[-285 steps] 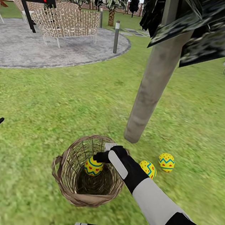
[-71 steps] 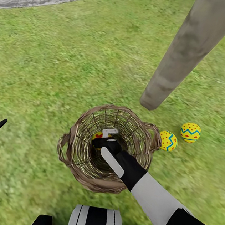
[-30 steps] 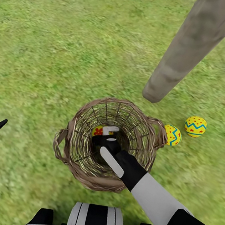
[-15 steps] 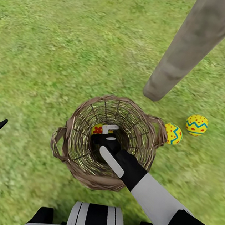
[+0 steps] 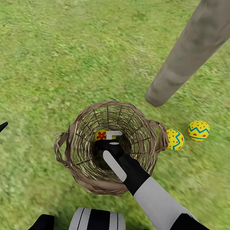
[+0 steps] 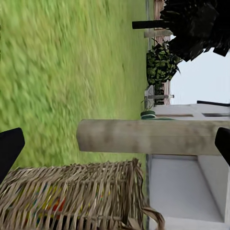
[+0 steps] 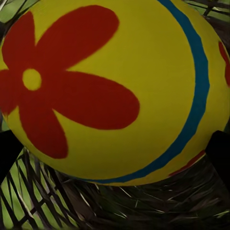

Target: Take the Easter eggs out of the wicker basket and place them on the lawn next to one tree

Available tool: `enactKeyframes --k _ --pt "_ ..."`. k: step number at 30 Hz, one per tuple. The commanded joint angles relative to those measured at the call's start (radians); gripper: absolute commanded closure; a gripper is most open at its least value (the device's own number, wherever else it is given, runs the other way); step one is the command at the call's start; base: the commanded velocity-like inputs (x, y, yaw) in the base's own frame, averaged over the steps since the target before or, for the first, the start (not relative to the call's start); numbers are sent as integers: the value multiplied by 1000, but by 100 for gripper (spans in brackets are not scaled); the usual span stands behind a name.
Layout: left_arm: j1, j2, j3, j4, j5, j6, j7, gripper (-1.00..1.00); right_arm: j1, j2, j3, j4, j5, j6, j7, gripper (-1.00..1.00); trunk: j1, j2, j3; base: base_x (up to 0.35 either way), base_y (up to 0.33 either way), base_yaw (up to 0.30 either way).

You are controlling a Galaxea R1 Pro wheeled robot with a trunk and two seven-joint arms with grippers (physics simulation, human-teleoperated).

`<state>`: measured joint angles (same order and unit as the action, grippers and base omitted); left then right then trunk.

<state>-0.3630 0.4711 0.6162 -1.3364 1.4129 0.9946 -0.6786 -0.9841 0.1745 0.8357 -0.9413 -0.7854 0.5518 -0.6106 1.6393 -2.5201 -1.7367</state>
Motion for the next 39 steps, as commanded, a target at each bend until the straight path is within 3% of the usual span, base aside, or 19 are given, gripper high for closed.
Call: enactKeyframes --k 1,14,24,39 --pt "-1 0 1 1 -2 4 -4 -100 -1 0 2 -1 -8 3 -9 100 0 0 -1 0 0 0" --pt "-1 5 1 -10 -4 4 -4 -100 -1 0 2 -1 -8 5 -9 100 -1 0 7 -2 0 0" --pt "-1 6 -1 -53 -4 6 -4 -100 -1 0 2 -1 -8 8 -11 100 -1 0 7 -157 0 0" --pt "-1 14 -2 -53 -5 10 -1 -100 -2 0 1 -12 -8 8 -26 100 -8 4 65 -2 0 0"
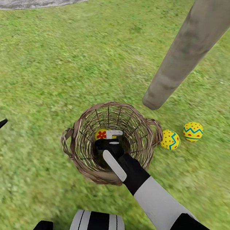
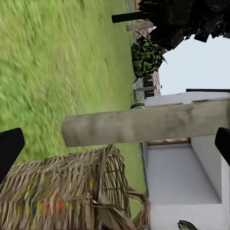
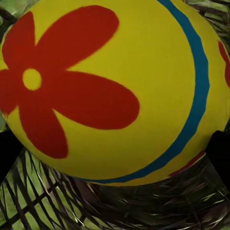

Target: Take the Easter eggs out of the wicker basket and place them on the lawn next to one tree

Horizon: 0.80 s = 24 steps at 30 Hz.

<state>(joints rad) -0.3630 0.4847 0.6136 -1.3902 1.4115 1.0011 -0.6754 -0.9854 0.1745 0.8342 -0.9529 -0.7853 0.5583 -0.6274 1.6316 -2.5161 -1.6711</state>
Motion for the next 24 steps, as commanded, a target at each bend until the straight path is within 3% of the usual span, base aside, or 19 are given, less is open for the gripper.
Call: enactKeyframes --k 1,9,16,24 --pt "-1 0 0 0 -3 4 -4 -100 -1 0 2 -1 -8 2 -9 100 -1 0 3 0 0 0" --pt "-1 0 2 8 -3 5 -1 -100 -1 0 1 -14 -8 5 -9 100 -4 2 34 -51 -33 0" --pt "-1 0 2 4 -4 5 -1 -100 -1 0 2 -39 -8 6 -8 100 -7 4 61 -104 -204 0" --pt "-1 0 2 4 -4 4 -1 -100 -1 0 1 -82 -9 11 -8 100 -11 5 92 -32 -11 0"
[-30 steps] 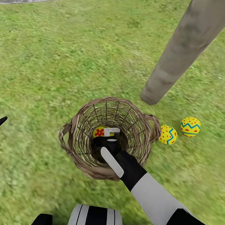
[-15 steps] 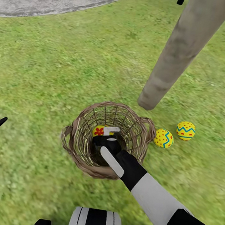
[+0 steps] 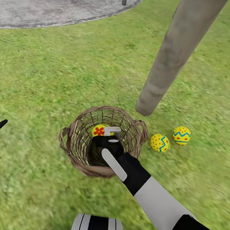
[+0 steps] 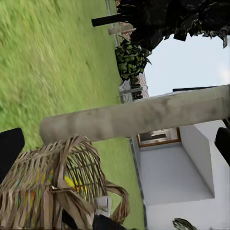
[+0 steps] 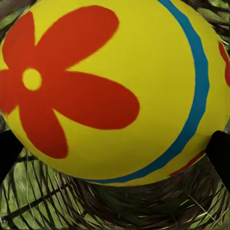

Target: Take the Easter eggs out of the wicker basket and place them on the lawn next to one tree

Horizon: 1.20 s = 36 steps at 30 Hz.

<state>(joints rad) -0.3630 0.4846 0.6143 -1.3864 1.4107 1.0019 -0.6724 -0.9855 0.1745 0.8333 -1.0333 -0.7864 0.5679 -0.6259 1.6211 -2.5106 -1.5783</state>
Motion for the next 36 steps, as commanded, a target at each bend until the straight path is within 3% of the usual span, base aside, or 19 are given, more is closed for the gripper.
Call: enactKeyframes --k 1,3,12,16,20,24,28,34,36 --pt "-1 0 1 0 -4 4 -4 -100 -1 0 1 -14 -8 22 -9 100 -1 0 3 -269 -52 0" --pt "-1 0 1 0 -3 4 -4 -100 0 0 0 -31 -8 56 -8 100 -2 1 11 -159 -13 0" --pt "-1 0 1 1 -3 4 -4 -100 1 0 -4 -38 -10 64 -9 100 -6 3 46 -120 -1 0" --pt "-1 0 1 1 -3 4 -4 -100 9 0 -3 -112 -11 64 -9 100 -8 4 61 -1 0 0" --pt "-1 0 1 1 -3 3 -4 -100 12 -26 -5 -157 -13 63 -9 100 -9 4 77 0 0 0" --pt "-1 0 1 3 -3 3 -4 -100 13 -84 -22 -210 -17 64 -8 100 -11 5 92 0 0 0" --pt "-1 1 1 2 -4 4 -4 -100 14 -94 -23 -227 -17 82 -8 100 -13 6 108 -180 0 0" --pt "-1 0 1 6 -4 3 -3 -100 51 -109 -25 -341 -19 86 -7 100 -16 8 131 -16 0 0" --pt "-1 0 1 6 -4 3 -3 -100 64 -120 -52 -387 -19 85 -6 100 -17 8 139 0 0 0"
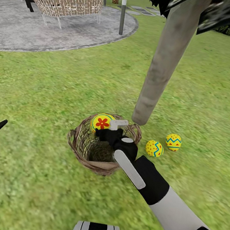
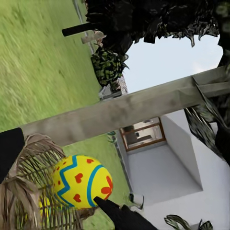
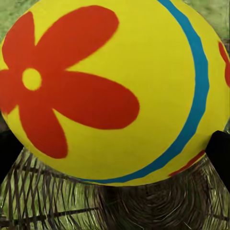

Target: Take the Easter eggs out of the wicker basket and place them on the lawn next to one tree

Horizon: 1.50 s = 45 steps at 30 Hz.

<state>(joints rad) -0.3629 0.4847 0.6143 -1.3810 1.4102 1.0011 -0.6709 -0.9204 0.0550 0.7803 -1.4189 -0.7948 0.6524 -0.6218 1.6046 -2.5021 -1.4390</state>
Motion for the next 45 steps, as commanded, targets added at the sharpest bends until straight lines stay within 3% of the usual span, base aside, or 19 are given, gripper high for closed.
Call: enactKeyframes --k 1,4,11,12,13,15,16,18,19,20,23,24,26,28,35,39,45 --pt "-1 0 0 0 -3 4 -4 -100 6 -2 -16 -9 -11 0 -10 100 -1 0 3 0 0 0" --pt "-1 -2 -2 0 -4 2 -4 -100 13 -6 -81 -29 -12 2 -6 100 -2 1 15 0 0 0" --pt "-1 -2 -2 0 -4 2 -4 -100 14 -7 -93 -38 -18 3 9 100 -8 9 41 0 0 0" --pt "-1 -2 -2 0 -4 2 -4 -100 14 -10 -94 -37 -45 3 31 100 -12 16 44 0 0 0" --pt "-1 -2 -1 1 -4 2 -4 -100 14 -22 -100 -37 -98 4 73 100 -16 23 48 0 0 0" --pt "-1 -2 -1 2 -4 2 -4 -100 14 -113 -124 -37 -281 5 229 100 -24 37 54 0 0 0" --pt "-1 -2 -1 1 -4 2 -4 -100 14 -165 -129 -37 -342 4 323 100 -27 44 57 0 0 0" --pt "-1 -2 -1 1 -4 2 -4 -100 14 -226 -135 -35 -397 4 506 100 -35 58 63 0 0 0" --pt "-1 -1 -1 0 -4 2 -4 -100 14 -267 -138 -31 -418 4 658 100 -39 65 66 0 0 0" --pt "-1 0 -1 -1 -4 2 -4 -100 14 -292 -139 -30 -424 4 742 100 -43 72 69 0 0 0" --pt "-1 -1 -1 -1 -4 2 -4 -100 14 -329 -141 -27 -445 4 812 100 -50 86 76 0 0 0" --pt "-1 -2 0 -1 -4 1 -4 -100 14 -349 -141 -27 -476 4 815 100 -50 86 76 0 0 0" --pt "-1 -6 1 0 -4 0 -5 -100 14 -415 -141 -25 -599 1 830 100 -50 86 76 0 0 0" --pt "-1 -7 1 0 -3 -1 -6 -100 14 -446 -141 -21 -647 0 869 100 -50 86 76 0 0 0" --pt "-1 -8 1 -2 -2 -1 -10 -100 24 -472 -143 -12 -659 -2 899 100 -50 86 76 -10 -33 0" --pt "-1 -8 1 -4 -2 -1 -10 -100 27 -477 -171 -12 -661 1 899 100 -50 86 76 -129 -286 -14" --pt "-1 -8 1 -3 -1 -1 -10 -100 41 -482 -177 -12 -663 1 901 100 -50 86 81 -140 -308 -227"
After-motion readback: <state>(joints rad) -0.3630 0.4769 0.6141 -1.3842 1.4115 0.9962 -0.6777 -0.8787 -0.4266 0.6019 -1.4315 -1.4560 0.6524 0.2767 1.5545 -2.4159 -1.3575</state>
